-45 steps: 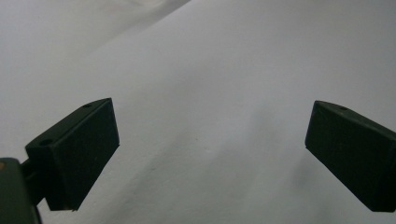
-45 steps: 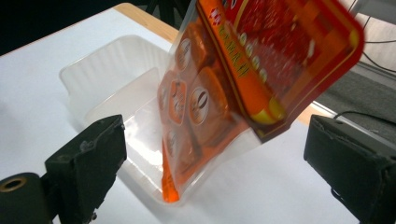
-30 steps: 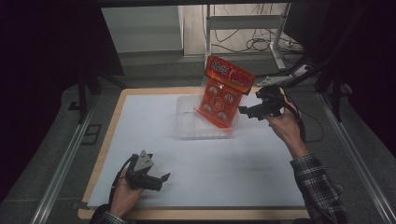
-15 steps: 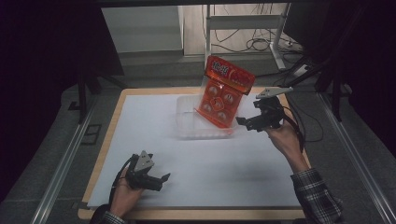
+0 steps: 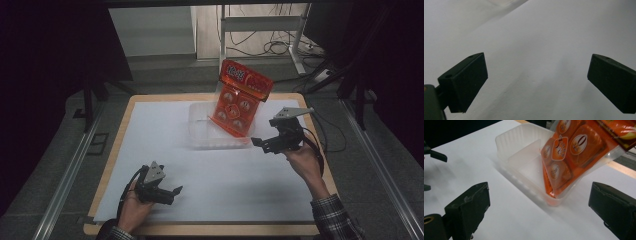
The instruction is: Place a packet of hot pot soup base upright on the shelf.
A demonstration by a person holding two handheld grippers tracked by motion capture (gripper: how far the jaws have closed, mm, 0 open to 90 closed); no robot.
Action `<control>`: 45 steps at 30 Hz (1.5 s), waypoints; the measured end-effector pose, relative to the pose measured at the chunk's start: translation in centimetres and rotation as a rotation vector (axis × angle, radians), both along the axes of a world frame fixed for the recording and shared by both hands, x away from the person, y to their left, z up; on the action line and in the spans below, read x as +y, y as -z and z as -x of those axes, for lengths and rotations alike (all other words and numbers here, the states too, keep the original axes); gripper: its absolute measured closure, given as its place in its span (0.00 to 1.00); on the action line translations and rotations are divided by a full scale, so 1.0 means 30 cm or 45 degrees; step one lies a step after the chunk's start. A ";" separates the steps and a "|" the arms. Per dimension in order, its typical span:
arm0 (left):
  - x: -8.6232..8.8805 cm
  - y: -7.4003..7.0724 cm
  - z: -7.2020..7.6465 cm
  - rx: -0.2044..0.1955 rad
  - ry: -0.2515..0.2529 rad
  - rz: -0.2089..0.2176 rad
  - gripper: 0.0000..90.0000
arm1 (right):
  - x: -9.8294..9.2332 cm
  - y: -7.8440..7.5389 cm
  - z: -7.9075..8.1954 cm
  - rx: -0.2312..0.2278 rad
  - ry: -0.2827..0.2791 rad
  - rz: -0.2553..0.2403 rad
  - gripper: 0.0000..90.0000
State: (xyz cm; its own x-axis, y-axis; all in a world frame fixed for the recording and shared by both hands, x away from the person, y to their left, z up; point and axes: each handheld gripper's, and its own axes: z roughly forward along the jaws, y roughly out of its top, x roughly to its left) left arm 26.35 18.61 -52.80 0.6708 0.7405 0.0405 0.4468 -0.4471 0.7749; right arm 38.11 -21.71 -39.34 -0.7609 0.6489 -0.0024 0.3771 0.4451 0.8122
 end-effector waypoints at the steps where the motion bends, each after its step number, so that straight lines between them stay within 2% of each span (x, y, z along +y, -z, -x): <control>1: 0.000 0.000 0.000 0.001 0.000 0.001 0.03 | -0.002 0.007 0.006 0.003 0.000 0.002 0.04; 4: 0.000 0.000 0.000 0.001 0.000 0.000 0.03 | -0.007 0.031 0.025 -0.003 0.013 0.022 0.04; 8: 0.000 0.000 0.000 0.002 0.002 -0.008 0.03 | -0.020 0.067 0.045 -0.003 0.021 0.005 0.04; 11: 0.001 0.000 0.000 0.003 0.000 -0.004 0.03 | -0.028 0.082 0.055 -0.015 0.031 0.043 0.04; 17: 0.003 -0.001 0.001 -0.003 -0.001 -0.004 0.03 | -0.060 0.099 0.080 -0.011 0.045 0.010 0.03; 30: 0.003 -0.001 0.002 0.001 -0.002 -0.002 0.03 | -0.114 0.114 0.144 -0.014 0.074 -0.018 0.03; 45: 0.003 0.000 0.001 0.003 -0.001 -0.008 0.03 | -0.156 0.222 0.200 0.041 0.106 0.021 0.00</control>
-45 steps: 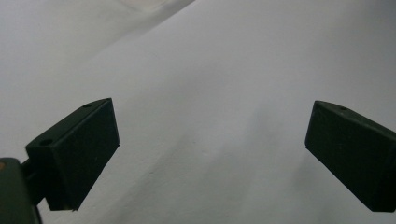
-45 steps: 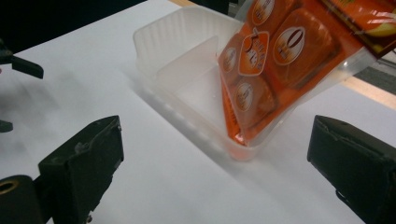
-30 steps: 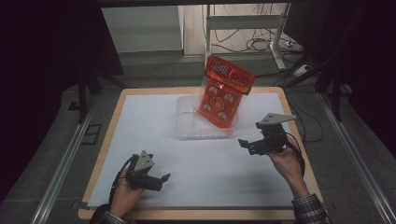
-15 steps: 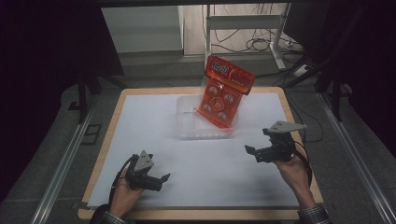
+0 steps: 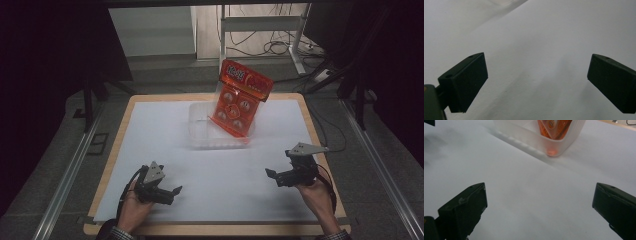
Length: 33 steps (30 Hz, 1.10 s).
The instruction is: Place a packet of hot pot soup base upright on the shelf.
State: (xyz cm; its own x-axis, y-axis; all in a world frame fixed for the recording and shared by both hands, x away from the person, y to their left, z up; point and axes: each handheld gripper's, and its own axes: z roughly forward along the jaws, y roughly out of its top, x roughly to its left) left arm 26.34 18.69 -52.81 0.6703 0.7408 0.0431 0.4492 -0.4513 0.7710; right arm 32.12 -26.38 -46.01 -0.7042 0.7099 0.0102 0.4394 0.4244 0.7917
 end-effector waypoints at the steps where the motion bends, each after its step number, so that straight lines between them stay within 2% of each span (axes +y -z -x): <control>1: 0.000 0.000 0.000 -0.001 0.001 -0.001 0.03 | -0.002 0.006 0.002 -0.001 0.000 0.004 0.00; 11: 0.000 0.003 -0.001 0.000 -0.002 -0.007 0.03 | -0.005 0.056 0.005 0.030 0.001 0.003 0.00; 17: -0.002 0.005 -0.002 0.004 0.002 -0.013 0.03 | 0.006 0.082 0.004 0.025 0.008 0.029 0.00; 27: -0.008 0.011 -0.004 0.006 0.009 -0.033 0.02 | 0.010 0.131 -0.009 0.067 0.018 0.063 0.00; 33: -0.009 0.012 -0.006 0.012 0.009 -0.032 0.02 | 0.004 0.143 -0.016 0.081 0.019 0.071 0.00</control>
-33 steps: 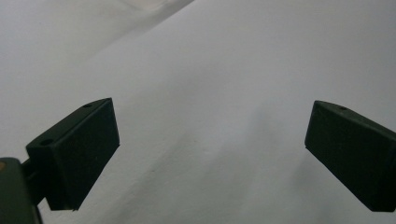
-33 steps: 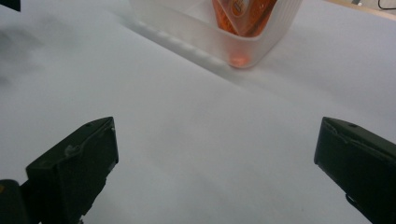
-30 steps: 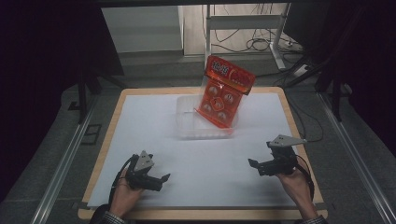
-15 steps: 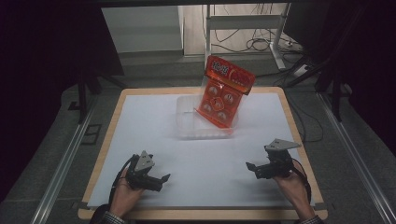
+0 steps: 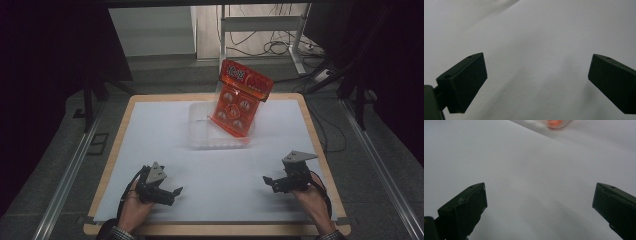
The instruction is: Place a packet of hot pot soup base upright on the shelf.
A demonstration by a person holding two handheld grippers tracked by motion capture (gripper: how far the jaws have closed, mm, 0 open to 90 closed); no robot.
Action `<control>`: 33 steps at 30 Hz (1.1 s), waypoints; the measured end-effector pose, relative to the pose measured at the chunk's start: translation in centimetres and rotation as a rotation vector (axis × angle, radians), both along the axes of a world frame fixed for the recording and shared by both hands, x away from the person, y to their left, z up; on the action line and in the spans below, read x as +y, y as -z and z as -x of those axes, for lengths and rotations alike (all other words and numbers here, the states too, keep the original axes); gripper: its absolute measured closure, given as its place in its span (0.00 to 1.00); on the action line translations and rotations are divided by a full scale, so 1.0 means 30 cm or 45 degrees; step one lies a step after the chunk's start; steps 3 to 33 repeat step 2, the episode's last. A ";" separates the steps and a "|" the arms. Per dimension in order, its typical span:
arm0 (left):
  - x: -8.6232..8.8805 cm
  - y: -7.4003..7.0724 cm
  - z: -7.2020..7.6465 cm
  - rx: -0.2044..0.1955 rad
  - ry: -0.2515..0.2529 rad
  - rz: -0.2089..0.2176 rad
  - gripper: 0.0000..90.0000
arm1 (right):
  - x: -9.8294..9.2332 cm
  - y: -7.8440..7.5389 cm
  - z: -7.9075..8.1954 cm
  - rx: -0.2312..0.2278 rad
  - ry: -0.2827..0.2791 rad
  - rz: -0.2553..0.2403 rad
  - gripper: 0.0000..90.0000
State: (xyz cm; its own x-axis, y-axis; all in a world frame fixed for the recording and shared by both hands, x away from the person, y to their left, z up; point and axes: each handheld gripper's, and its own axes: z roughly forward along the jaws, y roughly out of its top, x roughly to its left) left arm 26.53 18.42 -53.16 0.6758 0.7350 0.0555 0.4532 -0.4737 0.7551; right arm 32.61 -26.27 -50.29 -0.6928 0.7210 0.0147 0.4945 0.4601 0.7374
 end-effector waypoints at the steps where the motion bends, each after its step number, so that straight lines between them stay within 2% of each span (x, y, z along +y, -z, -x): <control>1: -0.001 0.000 -0.001 0.002 -0.001 0.002 0.02 | 0.000 0.001 0.000 0.000 -0.001 0.001 0.00; 33: -0.002 0.001 -0.001 0.005 0.001 0.003 0.02 | 0.000 0.001 -0.001 0.000 -0.002 0.004 0.00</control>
